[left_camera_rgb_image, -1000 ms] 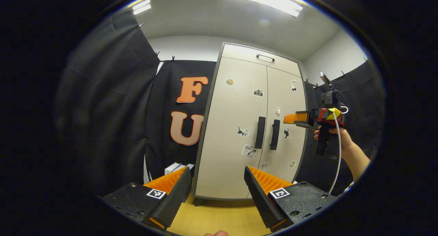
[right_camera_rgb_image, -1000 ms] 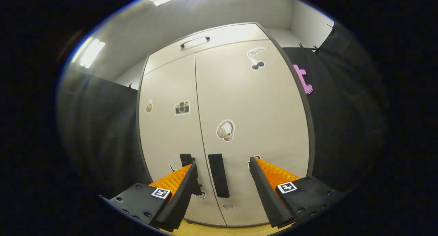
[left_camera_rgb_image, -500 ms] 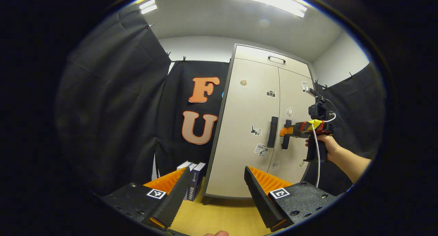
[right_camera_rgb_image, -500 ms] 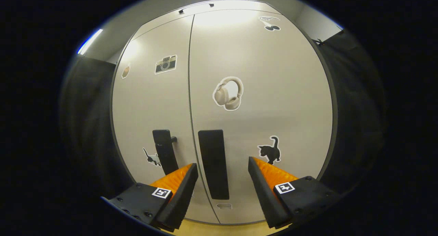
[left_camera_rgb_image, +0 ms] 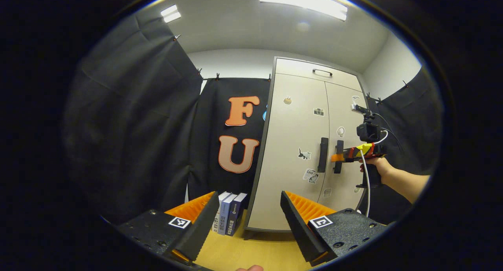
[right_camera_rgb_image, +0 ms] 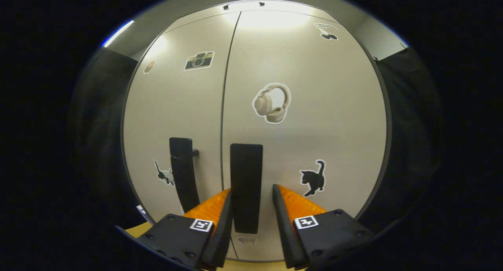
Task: Open the right door of the double-door shoe cabinet with the right hand, and open the left door with the left hand.
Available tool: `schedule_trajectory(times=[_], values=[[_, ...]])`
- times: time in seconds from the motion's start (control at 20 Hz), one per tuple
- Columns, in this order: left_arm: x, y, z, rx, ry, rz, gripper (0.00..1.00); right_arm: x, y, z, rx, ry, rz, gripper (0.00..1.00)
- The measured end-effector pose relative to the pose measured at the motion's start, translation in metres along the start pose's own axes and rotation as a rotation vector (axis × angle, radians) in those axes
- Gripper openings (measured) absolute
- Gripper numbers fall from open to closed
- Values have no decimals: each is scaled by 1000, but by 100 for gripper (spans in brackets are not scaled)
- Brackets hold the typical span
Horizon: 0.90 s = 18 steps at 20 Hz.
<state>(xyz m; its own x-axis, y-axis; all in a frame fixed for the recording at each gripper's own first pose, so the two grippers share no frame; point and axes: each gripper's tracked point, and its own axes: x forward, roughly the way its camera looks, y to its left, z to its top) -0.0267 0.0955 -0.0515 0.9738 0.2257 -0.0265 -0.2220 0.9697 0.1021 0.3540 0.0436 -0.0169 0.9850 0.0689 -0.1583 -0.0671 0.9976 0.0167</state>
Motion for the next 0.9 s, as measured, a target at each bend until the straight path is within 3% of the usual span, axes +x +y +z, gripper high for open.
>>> schedule_trajectory(times=[0.05, 0.2, 0.45, 0.6, 0.9], values=[[0, -4, 0, -10, -1, -10, 94, -3, 1, 0, 0, 5, 14, 38], [3, -15, -3, -16, 10, -43, 95, -2, 1, -1, -7, -4, 39, 27], [9, -42, -4, -87, 13, -109, 94, -21, 2, -3, -21, 31, 113, 27], [10, -56, -5, -119, 23, -146, 94, -54, -6, -7, -26, 53, 154, 27], [5, -65, 1, -107, 10, -165, 95, -104, -23, -8, -25, 48, 207, 27]])
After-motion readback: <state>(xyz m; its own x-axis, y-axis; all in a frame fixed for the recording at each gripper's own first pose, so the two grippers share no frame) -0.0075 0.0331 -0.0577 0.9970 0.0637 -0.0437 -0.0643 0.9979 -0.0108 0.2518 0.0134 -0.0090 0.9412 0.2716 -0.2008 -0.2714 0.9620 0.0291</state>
